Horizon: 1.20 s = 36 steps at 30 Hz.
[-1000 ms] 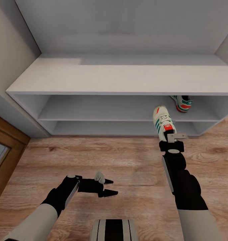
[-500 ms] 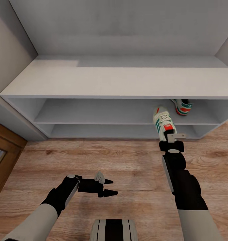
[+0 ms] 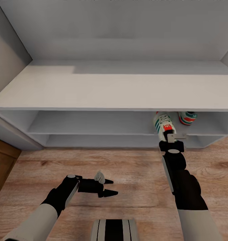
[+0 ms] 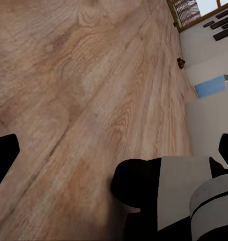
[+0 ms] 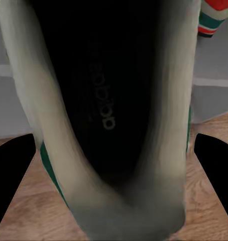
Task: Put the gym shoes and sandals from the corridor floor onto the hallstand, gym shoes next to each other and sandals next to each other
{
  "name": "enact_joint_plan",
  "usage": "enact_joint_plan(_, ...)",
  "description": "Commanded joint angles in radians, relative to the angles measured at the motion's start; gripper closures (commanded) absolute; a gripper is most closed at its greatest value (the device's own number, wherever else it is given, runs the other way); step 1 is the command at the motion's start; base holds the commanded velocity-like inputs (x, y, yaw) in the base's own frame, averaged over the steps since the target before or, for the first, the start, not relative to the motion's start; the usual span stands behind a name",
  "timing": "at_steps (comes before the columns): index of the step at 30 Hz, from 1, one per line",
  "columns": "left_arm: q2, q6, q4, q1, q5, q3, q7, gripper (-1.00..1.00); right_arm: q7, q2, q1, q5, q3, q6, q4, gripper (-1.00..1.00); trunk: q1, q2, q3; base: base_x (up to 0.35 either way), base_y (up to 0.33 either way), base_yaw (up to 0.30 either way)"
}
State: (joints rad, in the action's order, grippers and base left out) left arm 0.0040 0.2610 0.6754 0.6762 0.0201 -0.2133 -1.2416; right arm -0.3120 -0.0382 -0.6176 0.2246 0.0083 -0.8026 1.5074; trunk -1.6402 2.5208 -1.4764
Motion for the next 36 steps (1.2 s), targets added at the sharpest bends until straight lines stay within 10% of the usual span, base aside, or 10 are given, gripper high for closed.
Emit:
enact_joint_plan(1, 0.0, 0.011, 0.001, 0.0, 0.002, -0.001, -0.002, -1.0, -0.002, 0.0, -0.001, 0.002, 0.001, -0.006, 0.001, 1.0, 0.0, 0.0, -0.001, 0.231, -0.072, 0.0)
enact_joint_plan(36, 0.001, 0.011, 0.001, 0.0, 0.002, -0.001, -0.002, -1.0, -0.002, 0.0, -0.001, 0.002, 0.001, -0.006, 0.001, 1.0, 0.0, 0.0, -0.001, 0.077, -0.056, 0.0)
